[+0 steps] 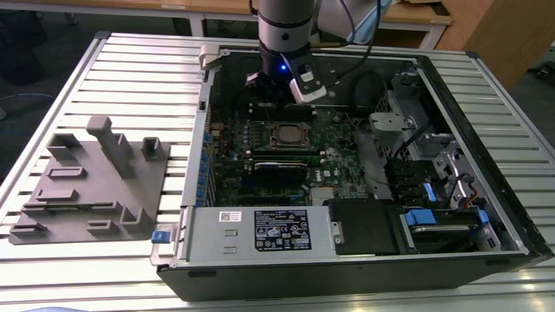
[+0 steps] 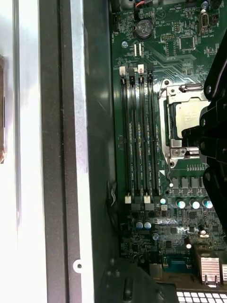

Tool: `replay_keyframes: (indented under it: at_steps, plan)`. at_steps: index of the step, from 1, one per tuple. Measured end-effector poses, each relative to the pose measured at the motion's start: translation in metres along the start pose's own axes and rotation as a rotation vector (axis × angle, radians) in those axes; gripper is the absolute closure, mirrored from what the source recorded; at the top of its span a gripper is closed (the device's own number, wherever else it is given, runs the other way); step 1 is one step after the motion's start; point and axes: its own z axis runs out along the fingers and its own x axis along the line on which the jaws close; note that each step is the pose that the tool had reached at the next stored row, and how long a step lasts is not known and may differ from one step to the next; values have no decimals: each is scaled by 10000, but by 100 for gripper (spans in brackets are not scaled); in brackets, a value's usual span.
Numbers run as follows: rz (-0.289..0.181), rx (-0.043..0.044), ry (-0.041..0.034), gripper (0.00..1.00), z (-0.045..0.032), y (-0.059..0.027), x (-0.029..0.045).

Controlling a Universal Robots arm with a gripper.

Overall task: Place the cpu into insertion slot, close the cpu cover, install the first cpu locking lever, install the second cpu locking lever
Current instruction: 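Install the first cpu locking lever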

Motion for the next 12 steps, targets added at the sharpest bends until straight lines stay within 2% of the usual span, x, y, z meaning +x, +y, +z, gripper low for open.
replay_keyframes:
  at_steps: [12]
  plan:
    - [1, -1, 0, 89, -3, -3, 44]
